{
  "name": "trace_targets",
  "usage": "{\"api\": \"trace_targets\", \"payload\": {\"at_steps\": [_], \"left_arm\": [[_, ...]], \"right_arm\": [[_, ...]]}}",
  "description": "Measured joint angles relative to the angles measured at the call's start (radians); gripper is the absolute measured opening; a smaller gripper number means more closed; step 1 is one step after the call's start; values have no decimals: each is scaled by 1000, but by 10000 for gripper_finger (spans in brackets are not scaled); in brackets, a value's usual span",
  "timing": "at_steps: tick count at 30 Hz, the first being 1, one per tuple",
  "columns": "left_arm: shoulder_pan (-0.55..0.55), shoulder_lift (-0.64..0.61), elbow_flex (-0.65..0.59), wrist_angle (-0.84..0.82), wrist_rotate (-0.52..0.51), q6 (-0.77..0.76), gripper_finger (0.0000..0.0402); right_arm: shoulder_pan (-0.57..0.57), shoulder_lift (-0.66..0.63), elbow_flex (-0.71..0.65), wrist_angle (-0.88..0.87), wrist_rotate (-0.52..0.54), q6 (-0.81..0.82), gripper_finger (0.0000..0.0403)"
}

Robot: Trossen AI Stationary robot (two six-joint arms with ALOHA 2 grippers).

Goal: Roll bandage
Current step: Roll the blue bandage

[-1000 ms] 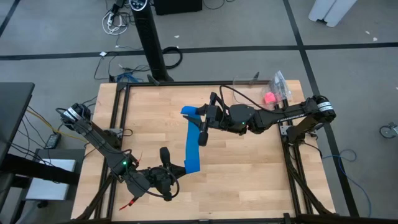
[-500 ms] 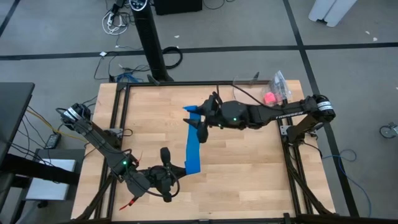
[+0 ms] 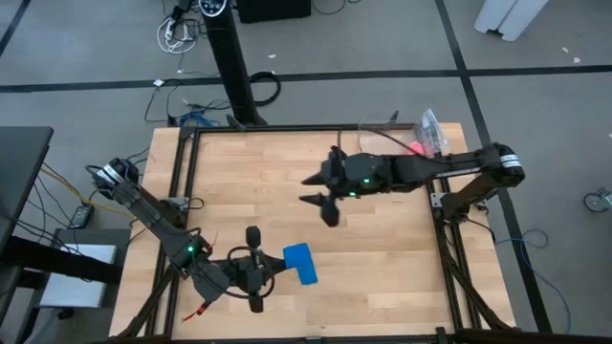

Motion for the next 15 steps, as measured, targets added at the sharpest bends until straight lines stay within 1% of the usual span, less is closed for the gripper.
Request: {"api": "trace_targets", "payload": {"at_steps": [3,5,7,10,13,15], "left_arm": [[0,-12,0,0,0,-23,15],[0,-27,0,-1,0,-34,15],[0,-44,0,6,0,-41,15],[0,-64,0,21,9,-46,15],[0,-85,2,38,32,-47,15],[1,-89,21,32,39,-39,15]], "right_arm": [[58,-41,-14,-114,42,-25,205],[105,-69,-61,-125,72,-39,201],[149,-97,-133,-83,77,-40,198],[215,-123,-288,100,79,-40,194],[270,-114,-462,413,78,-39,193],[297,-77,-559,644,76,-46,194]]}}
